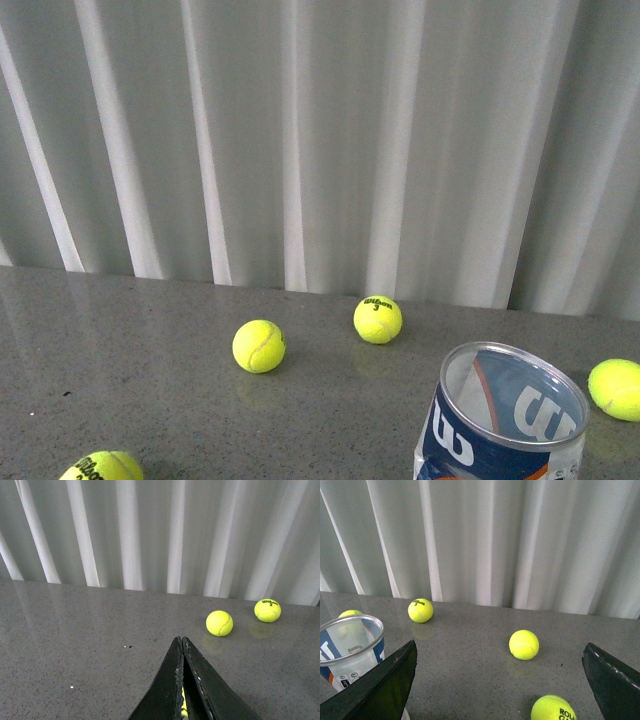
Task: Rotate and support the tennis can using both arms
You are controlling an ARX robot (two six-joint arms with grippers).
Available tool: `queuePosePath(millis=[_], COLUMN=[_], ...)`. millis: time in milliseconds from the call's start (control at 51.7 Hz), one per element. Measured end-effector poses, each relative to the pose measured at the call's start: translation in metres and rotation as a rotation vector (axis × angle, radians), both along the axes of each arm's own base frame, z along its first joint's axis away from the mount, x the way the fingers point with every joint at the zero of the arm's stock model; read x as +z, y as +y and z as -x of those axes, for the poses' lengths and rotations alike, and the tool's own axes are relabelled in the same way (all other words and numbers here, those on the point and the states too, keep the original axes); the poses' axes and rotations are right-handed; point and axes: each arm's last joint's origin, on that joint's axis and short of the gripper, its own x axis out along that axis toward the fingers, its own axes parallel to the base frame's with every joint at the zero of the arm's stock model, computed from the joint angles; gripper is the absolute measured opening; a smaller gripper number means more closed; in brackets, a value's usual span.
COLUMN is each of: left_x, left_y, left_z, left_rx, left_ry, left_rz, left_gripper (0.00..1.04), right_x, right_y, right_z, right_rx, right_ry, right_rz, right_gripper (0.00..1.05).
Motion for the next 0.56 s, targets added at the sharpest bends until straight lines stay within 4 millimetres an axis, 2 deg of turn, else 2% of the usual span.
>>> queuePosePath(millis=[19,116,271,483,561], left_x=[0.0000,0.0000,-0.0001,-0.0001,0.0000], left_y=[0.0000,0.0000,0.0000,0.0000,0.0000], left_z=[0.0000,0.0000,0.0000,0.0000,0.0000], left_rx=[0.000,0.000,0.000,0.000,0.000], left_ry=[0.000,0.000,0.001,0.001,0.000], left_rz=[0.000,0.001,0.001,0.001,0.000], left_gripper=[0.04,0.19,0.55,0.91,1.00], right_x=[0.0000,0.0000,0.0000,0.0000,0.0000], right_y=[0.0000,0.0000,0.0000,0.0000,0.0000], right_z=[0.0000,0.0000,0.0000,0.0000,0.0000], right_rx=[0.000,0.000,0.000,0.000,0.000], right_ry=[0.000,0.000,0.000,0.000,0.000], right_rz=[0.000,0.000,0.000,0.000,0.000], right_gripper=[0.98,0.98,0.98,0.98,0.98])
